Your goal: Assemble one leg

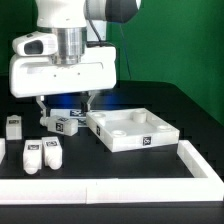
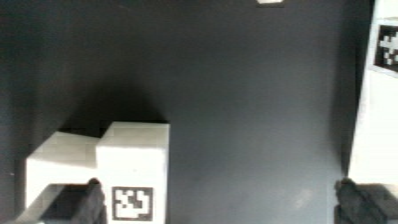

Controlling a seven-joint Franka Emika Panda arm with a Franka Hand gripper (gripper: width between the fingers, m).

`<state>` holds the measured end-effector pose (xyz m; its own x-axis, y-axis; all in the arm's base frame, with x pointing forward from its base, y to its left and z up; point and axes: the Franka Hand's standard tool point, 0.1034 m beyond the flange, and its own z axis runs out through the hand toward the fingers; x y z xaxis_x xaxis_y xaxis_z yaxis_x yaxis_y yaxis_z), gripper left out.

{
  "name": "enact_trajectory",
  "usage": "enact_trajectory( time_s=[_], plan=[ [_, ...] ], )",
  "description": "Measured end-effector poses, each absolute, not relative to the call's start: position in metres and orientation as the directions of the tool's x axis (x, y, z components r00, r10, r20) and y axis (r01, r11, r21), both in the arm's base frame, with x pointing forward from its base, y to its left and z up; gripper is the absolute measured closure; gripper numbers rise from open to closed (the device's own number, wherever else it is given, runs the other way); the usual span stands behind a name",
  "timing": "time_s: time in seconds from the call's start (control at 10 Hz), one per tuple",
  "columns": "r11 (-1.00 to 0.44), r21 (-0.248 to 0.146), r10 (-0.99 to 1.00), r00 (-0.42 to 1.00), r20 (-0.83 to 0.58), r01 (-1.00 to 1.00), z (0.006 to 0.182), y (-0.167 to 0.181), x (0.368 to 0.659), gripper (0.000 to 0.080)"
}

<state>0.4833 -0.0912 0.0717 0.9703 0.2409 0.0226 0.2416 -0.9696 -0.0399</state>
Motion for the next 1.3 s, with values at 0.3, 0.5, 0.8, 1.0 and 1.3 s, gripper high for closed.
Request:
enact_trajectory(
  time_s=[0.3, 0.5, 0.8, 1.0, 1.3],
  plan=[
    [-0.941, 0.013, 0.339, 0.939, 0.061, 0.339, 0.067, -0.058, 0.485, 0.0151],
    [-0.943, 0.019, 0.334, 0.941, 0.062, 0.333, 0.046, -0.042, 0.479, 0.0151],
    [-0.939, 0.036, 0.343, 0.935, 0.088, 0.341, 0.022, -0.008, 0.474, 0.0151],
    [-0.936, 0.032, 0.352, 0.933, 0.076, 0.350, 0.016, -0.002, 0.470, 0.0151],
    [-0.936, 0.033, 0.352, 0.933, 0.073, 0.350, 0.018, -0.013, 0.470, 0.0151]
  ],
)
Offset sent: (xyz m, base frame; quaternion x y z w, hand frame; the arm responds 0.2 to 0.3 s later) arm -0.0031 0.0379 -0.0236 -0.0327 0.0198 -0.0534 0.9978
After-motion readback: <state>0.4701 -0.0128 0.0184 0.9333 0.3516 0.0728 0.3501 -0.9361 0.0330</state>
